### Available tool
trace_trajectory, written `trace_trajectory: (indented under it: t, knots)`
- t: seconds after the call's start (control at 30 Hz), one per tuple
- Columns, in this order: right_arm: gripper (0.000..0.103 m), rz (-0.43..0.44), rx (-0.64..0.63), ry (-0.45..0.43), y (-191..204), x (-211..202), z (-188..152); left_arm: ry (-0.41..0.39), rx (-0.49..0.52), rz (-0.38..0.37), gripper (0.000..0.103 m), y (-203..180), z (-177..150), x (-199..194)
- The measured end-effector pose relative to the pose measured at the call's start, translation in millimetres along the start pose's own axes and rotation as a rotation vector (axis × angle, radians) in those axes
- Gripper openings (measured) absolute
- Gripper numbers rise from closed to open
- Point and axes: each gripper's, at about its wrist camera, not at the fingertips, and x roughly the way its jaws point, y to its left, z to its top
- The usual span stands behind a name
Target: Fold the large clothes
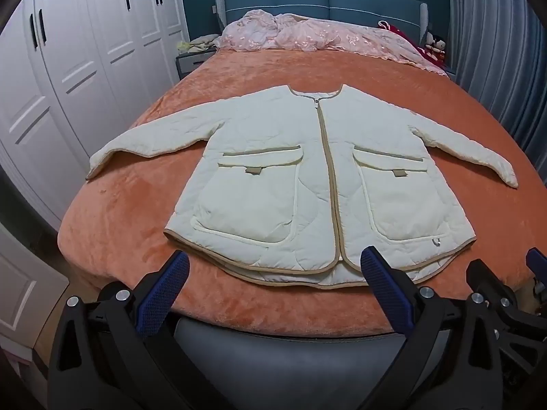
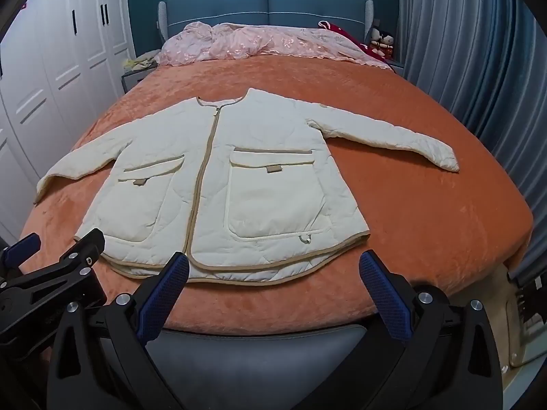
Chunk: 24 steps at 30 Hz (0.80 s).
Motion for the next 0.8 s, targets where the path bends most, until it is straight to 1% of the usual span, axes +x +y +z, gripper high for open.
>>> trace_trajectory:
  t: [0.17, 0.23, 0.27, 0.3, 0.8]
  knots:
    - [0.098, -0.006, -0.004, -0.010, 3.9, -3.7, -0.8, 0.001, -0.002, 0.001, 0.098, 4.0, 3.3, -7.3]
    - [0.098, -0.006, -0.005, -0.012, 5.2, -4.3, -2.1, 0.016, 0.000, 0.008, 0.098, 1.2, 4.7, -6.6]
    - [0.098, -0.001, -0.010, -0.011, 4.6, -10.8, -2.7, 0.017, -0.002, 0.007, 0.098, 0.7, 5.0, -6.8]
    - [0.098, 0.001, -0.009, -0.010, 4.9, -11.0, -3.2, 0.012, -0.013, 0.001, 0.098, 6.5, 2.5, -10.0]
    - [0.098, 0.010, -0.019, -0.013, 9.4, -18.1, -5.2, 0.011, -0.030, 0.017, 0.098, 14.6, -1.2, -17.2]
